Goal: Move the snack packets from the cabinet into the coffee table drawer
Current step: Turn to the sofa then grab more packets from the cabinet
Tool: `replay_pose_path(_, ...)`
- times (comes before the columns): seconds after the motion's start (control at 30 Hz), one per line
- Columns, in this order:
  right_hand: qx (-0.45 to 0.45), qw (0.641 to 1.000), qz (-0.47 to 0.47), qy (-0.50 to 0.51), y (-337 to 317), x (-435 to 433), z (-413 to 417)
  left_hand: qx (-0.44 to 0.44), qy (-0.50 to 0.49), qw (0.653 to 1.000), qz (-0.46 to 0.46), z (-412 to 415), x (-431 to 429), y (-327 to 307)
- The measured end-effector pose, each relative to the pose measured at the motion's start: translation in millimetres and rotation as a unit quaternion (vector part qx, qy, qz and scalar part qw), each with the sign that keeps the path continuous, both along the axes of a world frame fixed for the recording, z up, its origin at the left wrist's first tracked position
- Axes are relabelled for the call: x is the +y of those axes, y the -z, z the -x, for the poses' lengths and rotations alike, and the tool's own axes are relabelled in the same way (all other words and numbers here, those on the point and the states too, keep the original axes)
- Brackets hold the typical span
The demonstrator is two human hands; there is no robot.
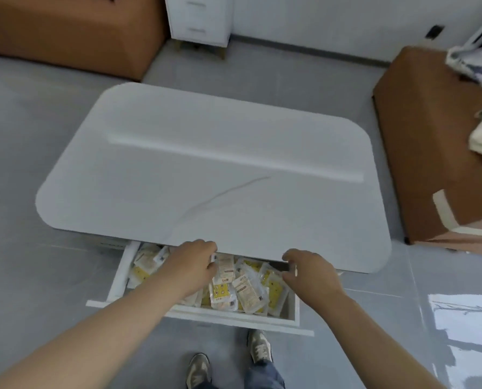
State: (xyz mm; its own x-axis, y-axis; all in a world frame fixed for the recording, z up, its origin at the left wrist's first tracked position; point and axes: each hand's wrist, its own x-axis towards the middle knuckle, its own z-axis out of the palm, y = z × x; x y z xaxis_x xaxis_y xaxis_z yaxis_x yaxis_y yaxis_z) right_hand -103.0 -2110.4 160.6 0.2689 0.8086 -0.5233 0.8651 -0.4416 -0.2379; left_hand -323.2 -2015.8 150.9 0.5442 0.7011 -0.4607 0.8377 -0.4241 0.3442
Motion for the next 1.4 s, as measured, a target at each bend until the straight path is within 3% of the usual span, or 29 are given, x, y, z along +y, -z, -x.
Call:
replay_pose_path(0.27, -0.072, 0.981, -0.177, 0.036, -204.4, -54.3, -46.9, -0.11, 0.107, 0.983, -0.104, -70.7, -8.6, -213.6)
replay_pose_path(0.47, -0.168, 0.947, -0.264, 0.065, -338.8, -117.9, -120.4, -0.2, 0.174, 0.942, -0.207, -163.0, -51.5, -356.5)
replay_pose_path(0.67, -0.202, 0.91, -0.349, 0.095, -447.2, -213.3, -203.2, -0.287, 0.221, 0.892, -0.272, -265.6, -138.4, -455.3)
replay_pose_path(0.83, -0.242, 0.883, -0.385, 0.112, -495.9, -291.9, -275.6, -0.352, 0.228, 0.863, -0.283, -343.1, -204.2, -496.7)
replay_pose_path(1.0, -0.257, 0.871, -0.398, 0.133, -514.8, -329.6, -337.7, -0.359, 0.239, 0.858, -0.279, -413.4, -237.2, -513.9)
replay_pose_path(1.4, -0.261, 0.861, -0.41, 0.15, -519.3, -261.7, -485.4, -0.379, 0.244, 0.849, -0.276, -572.8, -170.7, -526.1)
